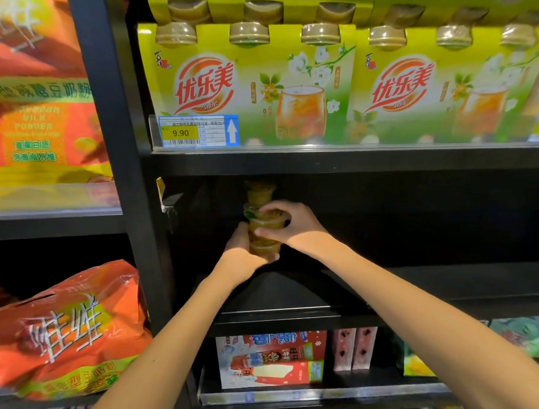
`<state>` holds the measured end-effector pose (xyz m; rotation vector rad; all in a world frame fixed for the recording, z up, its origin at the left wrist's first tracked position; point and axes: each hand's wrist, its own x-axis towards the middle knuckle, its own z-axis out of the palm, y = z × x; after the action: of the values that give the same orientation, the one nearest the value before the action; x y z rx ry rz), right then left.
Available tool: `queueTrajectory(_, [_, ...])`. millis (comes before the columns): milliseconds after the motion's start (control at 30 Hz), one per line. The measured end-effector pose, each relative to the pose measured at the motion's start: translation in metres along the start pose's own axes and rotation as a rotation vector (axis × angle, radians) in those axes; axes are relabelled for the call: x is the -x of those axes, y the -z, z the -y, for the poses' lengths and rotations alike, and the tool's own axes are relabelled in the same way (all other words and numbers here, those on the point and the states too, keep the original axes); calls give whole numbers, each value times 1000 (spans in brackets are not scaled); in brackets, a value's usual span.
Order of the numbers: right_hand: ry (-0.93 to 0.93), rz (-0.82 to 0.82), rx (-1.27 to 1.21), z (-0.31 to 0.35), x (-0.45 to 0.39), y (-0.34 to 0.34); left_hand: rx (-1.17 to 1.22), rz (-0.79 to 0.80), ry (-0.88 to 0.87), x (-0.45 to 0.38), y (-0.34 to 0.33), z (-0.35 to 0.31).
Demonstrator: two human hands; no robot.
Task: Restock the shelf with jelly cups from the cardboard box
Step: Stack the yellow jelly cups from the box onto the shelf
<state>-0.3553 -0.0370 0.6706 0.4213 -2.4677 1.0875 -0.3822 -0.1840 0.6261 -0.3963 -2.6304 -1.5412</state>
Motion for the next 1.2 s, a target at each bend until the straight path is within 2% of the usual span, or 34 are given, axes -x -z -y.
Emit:
queueTrajectory(233, [18, 0, -36, 0, 3, 2, 199, 49, 111, 0, 2, -3])
queueTrajectory(333, [34, 7, -49, -2, 3, 0, 164, 35, 72, 0, 3, -1])
queueTrajectory(433, [49, 25, -38, -1, 2, -2, 337, 85, 167, 5, 5, -7])
queueTrajectory(467, [46, 28, -27, -1, 2, -2, 330, 90, 170, 5, 6, -8])
queueTrajectory(700, [9, 40, -18, -2, 4, -2, 114, 117, 115, 18, 8, -13])
queueTrajectory(767, [11, 66, -41, 1, 5, 0, -53, 83, 26, 24, 10, -11])
queueTrajectory(833, [37, 64, -58, 2, 10, 5, -93, 56, -24, 29, 16, -7])
queueTrajectory(900, [73, 8, -49, 0, 18, 11, -141, 35, -2, 32, 22, -6])
queueTrajectory(1033, [156, -214, 33, -11, 50, 18, -334, -37, -10, 53, 29, 2])
queueTrajectory(1100, [145, -222, 90, -20, 66, 17, -408, -89, -137, 65, 30, 8])
queueTrajectory(1200, [107, -65, 240, -34, 76, 10, -512, -68, -357, 81, 29, 7])
